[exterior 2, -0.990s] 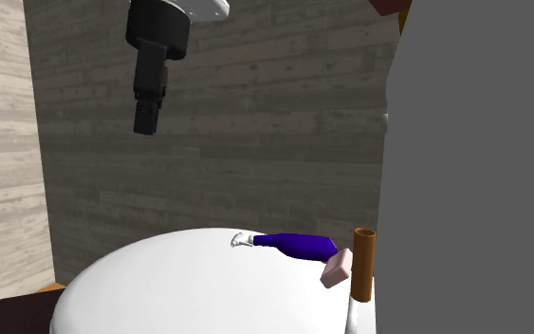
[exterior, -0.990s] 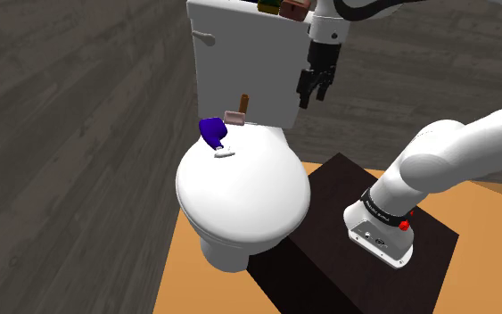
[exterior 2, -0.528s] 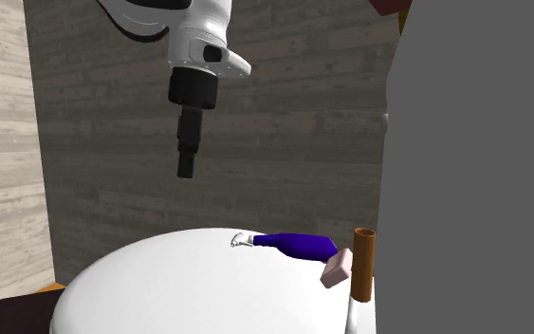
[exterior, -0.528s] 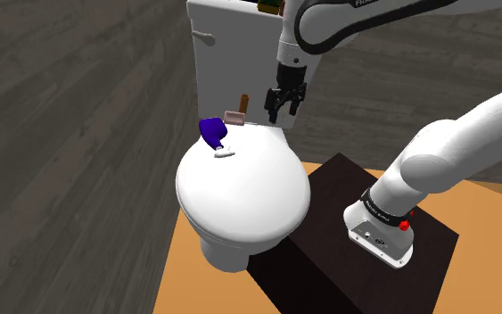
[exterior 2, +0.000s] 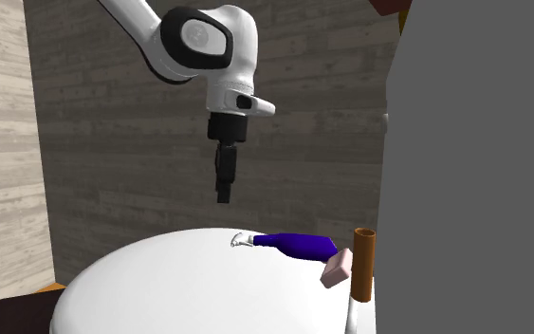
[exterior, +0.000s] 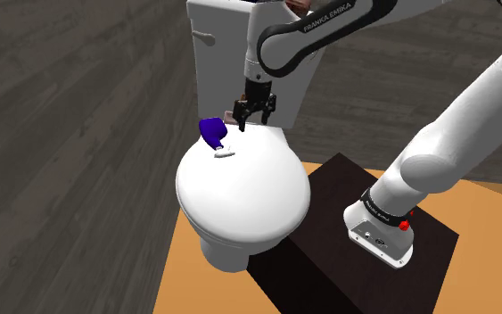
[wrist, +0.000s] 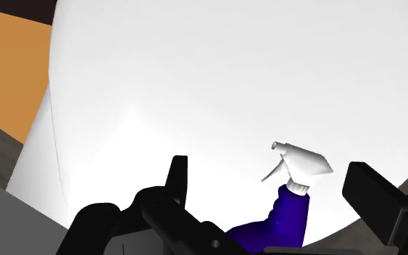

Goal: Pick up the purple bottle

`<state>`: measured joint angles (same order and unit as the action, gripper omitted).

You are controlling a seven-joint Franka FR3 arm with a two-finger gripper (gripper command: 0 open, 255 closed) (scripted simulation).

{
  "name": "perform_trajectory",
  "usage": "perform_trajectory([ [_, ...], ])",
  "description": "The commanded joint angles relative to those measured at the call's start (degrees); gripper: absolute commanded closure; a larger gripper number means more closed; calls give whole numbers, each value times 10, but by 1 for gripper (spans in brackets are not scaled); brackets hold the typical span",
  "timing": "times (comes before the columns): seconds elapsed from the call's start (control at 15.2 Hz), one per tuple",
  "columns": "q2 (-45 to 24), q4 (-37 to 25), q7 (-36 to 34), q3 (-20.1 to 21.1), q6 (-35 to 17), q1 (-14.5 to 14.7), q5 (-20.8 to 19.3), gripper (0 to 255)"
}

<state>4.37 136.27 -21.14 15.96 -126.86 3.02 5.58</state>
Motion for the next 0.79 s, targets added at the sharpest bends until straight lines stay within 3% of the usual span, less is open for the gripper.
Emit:
perform_trajectory([
  [0.0, -47, -27, -34, 8, -25, 3, -17, 0],
  [0.73, -276, -200, -177, -13, -97, 48, -117, 0],
])
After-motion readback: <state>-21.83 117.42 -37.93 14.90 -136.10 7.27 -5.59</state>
